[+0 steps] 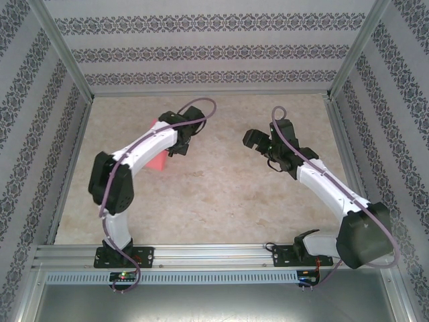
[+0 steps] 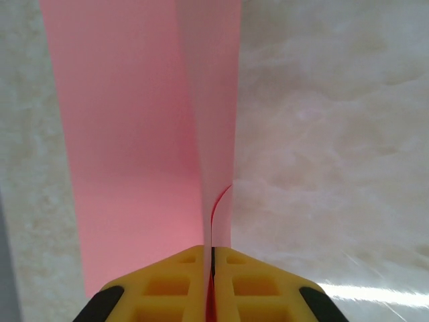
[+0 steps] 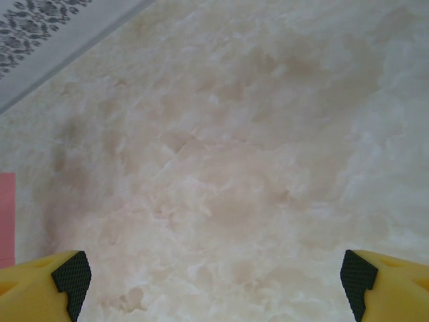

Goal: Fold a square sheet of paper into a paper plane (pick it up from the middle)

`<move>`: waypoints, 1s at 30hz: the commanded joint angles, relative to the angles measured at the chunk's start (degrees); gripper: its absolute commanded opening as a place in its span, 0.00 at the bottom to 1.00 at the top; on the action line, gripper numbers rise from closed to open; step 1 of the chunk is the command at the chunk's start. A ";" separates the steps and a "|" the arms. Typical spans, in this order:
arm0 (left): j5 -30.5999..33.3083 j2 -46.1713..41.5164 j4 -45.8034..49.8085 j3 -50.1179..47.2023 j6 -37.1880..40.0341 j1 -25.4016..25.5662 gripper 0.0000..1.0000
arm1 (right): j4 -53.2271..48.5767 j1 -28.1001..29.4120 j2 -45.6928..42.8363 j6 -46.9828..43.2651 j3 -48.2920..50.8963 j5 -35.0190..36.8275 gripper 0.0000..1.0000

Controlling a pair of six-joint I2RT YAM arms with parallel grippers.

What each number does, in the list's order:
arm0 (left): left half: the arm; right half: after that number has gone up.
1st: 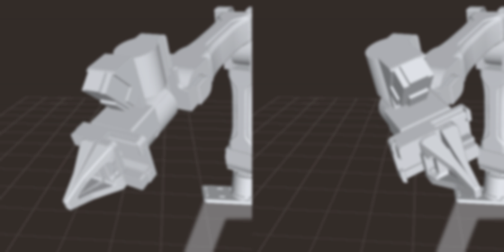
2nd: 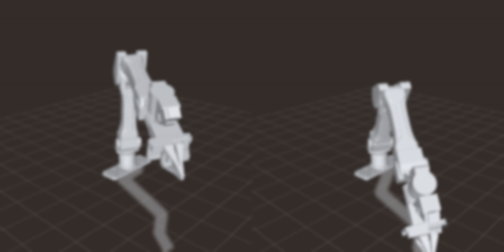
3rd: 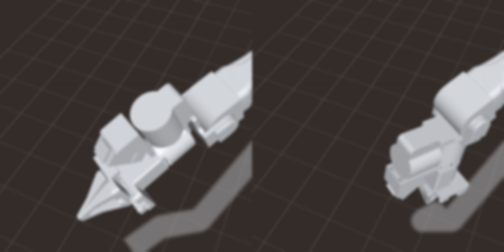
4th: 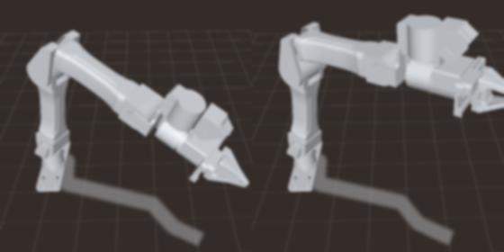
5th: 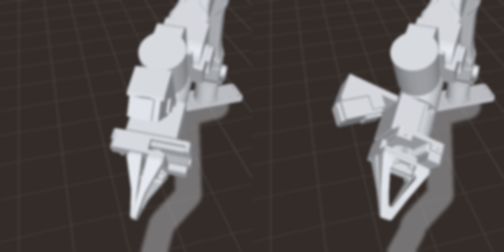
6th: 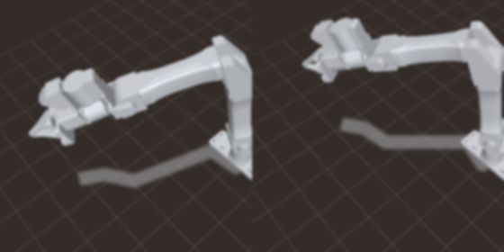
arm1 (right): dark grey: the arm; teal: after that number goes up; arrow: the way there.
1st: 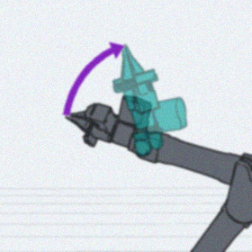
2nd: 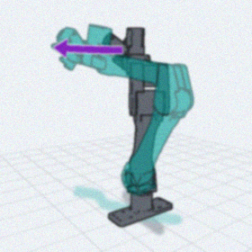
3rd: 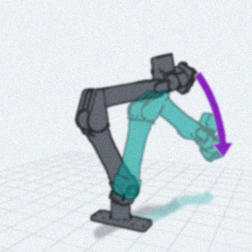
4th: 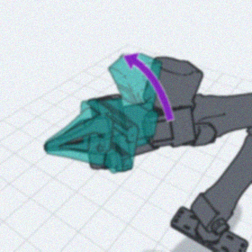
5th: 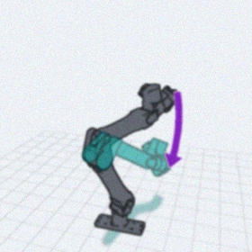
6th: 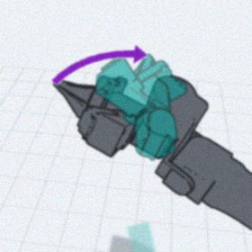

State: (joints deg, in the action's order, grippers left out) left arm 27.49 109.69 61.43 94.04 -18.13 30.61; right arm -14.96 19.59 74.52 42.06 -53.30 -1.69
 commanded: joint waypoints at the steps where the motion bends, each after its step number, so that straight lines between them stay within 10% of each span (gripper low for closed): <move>1: 9.81 5.21 3.55 2.36 -1.68 2.73 0.10 | -1.45 -0.47 1.30 -0.30 -1.05 3.10 0.98; 19: -2.29 18.10 -1.55 5.56 -9.58 11.05 0.15 | -1.72 -3.28 4.38 2.39 0.54 3.71 0.98; 30: -22.95 15.95 -6.69 6.55 -7.72 10.02 0.31 | -2.20 -4.53 6.57 3.47 -1.08 0.49 0.98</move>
State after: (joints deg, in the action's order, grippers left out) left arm 12.12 127.35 57.12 99.26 -26.00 41.15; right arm -16.12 15.81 80.12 44.86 -52.77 0.27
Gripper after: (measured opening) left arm 0.301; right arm 0.977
